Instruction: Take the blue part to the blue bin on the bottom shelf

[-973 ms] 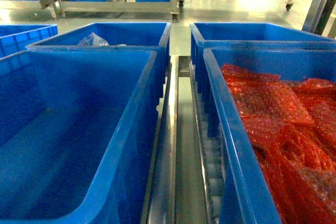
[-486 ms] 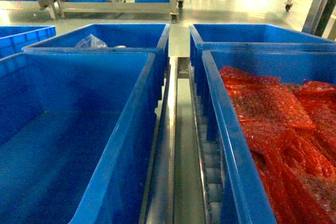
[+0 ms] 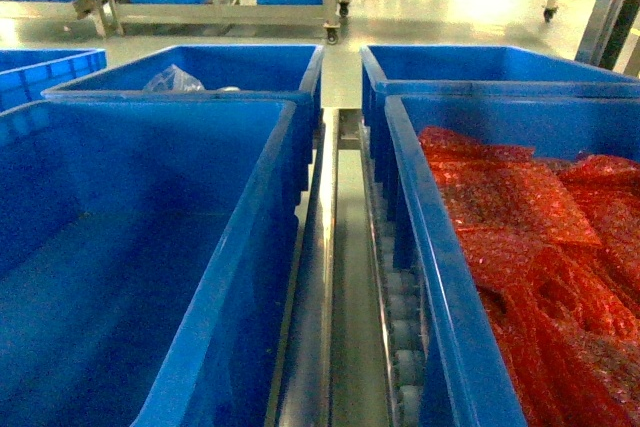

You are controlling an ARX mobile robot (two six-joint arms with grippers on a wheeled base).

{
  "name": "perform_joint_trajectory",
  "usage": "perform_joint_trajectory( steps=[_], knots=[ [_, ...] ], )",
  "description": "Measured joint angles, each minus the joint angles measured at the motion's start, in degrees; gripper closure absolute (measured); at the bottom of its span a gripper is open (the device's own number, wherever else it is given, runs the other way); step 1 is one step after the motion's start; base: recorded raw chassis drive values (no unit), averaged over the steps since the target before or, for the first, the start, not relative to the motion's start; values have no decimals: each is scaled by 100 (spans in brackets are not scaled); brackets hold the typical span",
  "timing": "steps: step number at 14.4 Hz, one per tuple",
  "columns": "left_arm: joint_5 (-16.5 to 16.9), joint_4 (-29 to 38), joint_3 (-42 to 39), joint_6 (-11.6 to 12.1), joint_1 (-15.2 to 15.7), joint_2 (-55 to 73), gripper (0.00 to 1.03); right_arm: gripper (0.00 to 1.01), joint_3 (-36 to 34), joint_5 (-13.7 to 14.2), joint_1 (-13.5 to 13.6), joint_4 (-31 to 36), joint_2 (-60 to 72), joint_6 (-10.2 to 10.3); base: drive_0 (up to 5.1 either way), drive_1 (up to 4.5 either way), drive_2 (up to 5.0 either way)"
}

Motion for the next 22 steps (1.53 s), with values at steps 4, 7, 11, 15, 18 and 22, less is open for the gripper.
perform_joint_trajectory(
  steps=[4, 7, 11, 15, 18, 22],
  knots=[
    [0, 0, 0, 0, 0, 0, 60, 3, 0, 0, 0, 0, 0, 2, 2, 408, -404],
    [0, 0, 0, 0, 0, 0, 60, 3, 0, 0, 0, 0, 0, 0, 2, 408, -404],
    [0, 0, 0, 0, 0, 0, 60, 3, 0, 0, 0, 0, 0, 0, 2, 408, -404],
    [0, 0, 0, 0, 0, 0, 60, 3, 0, 2, 0, 0, 0, 2, 0, 0, 0],
    [0, 0, 0, 0, 0, 0, 60, 3, 0, 2, 0, 0, 0, 2, 0, 0, 0],
    [0, 0, 0, 0, 0, 0, 60, 3, 0, 2, 0, 0, 0, 2, 0, 0, 0]
  ],
)
